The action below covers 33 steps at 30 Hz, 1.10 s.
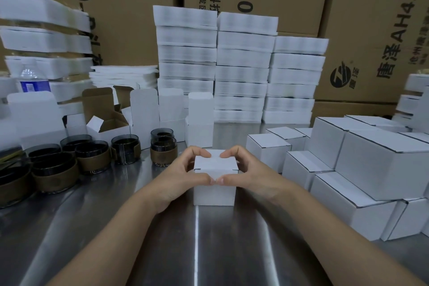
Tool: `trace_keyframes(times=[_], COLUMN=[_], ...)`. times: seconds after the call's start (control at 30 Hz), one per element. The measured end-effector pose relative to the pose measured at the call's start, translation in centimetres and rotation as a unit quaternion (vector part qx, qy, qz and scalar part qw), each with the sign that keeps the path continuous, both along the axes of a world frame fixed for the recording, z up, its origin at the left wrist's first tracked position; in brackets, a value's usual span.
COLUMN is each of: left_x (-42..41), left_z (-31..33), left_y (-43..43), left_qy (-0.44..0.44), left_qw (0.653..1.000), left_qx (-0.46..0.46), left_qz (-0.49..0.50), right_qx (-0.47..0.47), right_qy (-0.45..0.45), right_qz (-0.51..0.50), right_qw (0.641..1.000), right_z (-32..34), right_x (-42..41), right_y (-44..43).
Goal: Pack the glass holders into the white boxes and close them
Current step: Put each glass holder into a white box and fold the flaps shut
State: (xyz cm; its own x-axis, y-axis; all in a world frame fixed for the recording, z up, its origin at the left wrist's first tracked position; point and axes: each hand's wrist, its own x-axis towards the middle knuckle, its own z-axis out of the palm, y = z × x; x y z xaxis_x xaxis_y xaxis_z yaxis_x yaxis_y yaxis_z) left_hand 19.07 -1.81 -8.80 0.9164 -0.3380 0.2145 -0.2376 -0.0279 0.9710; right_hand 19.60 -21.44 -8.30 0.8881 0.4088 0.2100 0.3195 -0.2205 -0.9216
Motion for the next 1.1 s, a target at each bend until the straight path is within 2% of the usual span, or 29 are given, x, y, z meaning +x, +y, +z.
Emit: trace_keyframes(times=[0.53,0.8,0.97,1.1], left_x=[-0.13,-0.14,-0.43,-0.54], left_z=[0.04,0.10,0.21,0.28], left_y=[-0.17,-0.18,-0.24,-0.25], left_qy=[-0.048,-0.049,-0.043,-0.035], left_qw=[0.998,0.997,0.998,0.998], left_qx=[0.009,-0.018,0.039,0.041], left_qz=[0.042,0.054,0.029,0.037], right_qx=[0.049,0.074,0.065,0.062], right_qy=[-0.030,-0.052,-0.071,-0.095], right_qz=[-0.038,-0.023,-0.028,-0.056], right_qw=[0.998,0.996,0.995,0.992], right_z=[0.00,-0.24,-0.41,-0.60], right_x=[0.43,0.57,0.48,0.66], right_y=[-0.17,-0.09,-0.08,-0.06])
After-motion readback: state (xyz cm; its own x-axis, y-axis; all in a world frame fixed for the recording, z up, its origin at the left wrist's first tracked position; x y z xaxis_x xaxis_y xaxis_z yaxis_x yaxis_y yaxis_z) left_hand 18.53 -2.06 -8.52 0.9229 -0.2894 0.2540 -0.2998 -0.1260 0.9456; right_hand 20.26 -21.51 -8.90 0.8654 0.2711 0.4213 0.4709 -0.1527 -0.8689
